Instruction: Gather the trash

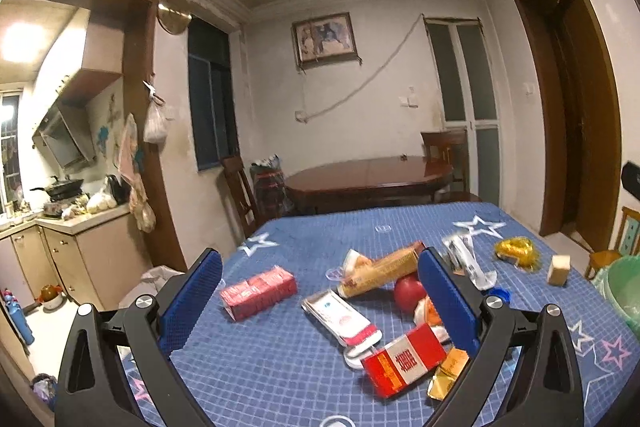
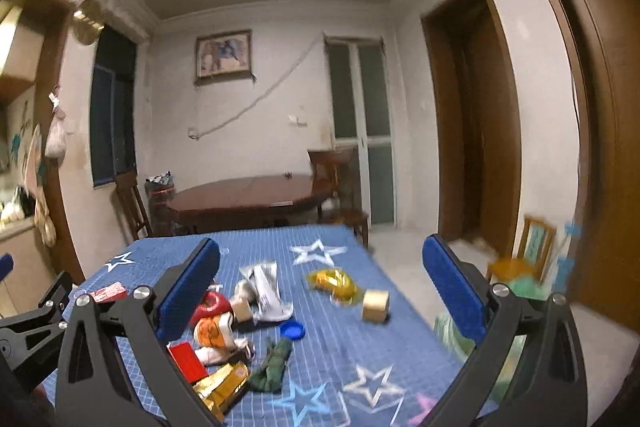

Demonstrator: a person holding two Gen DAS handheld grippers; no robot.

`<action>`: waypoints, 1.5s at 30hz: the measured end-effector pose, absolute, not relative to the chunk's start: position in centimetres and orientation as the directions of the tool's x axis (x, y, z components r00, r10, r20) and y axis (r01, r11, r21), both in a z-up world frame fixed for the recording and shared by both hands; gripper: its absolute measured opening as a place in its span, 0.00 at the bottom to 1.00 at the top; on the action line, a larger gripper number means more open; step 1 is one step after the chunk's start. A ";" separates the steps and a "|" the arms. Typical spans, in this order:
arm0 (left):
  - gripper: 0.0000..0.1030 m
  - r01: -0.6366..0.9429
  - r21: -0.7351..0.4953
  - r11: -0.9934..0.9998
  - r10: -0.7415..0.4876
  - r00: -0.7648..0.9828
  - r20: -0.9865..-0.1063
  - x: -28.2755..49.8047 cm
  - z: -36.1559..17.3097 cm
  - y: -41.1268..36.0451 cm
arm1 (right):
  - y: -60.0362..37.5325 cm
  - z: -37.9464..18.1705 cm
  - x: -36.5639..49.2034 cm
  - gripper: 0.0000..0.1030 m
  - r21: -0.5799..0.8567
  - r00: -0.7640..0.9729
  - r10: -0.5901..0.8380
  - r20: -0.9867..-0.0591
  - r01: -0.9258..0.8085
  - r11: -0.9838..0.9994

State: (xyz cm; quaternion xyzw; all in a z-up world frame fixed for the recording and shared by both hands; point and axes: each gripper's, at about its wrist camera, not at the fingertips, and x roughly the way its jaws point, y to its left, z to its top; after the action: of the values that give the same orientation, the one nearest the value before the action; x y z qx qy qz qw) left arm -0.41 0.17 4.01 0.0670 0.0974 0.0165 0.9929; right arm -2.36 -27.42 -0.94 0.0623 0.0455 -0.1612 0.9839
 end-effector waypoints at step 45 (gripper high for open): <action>0.95 -0.114 0.060 0.992 0.128 0.852 -0.508 8.9 -7.1 9.4 | -22.9 -12.9 9.1 0.72 0.311 0.740 0.214 -0.637 -0.008 0.951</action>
State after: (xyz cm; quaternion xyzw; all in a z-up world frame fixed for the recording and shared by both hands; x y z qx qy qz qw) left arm 8.85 9.40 -7.10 0.0138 0.2651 0.0629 0.9621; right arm 9.08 -22.95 -12.87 0.1453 0.3552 0.0603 0.9214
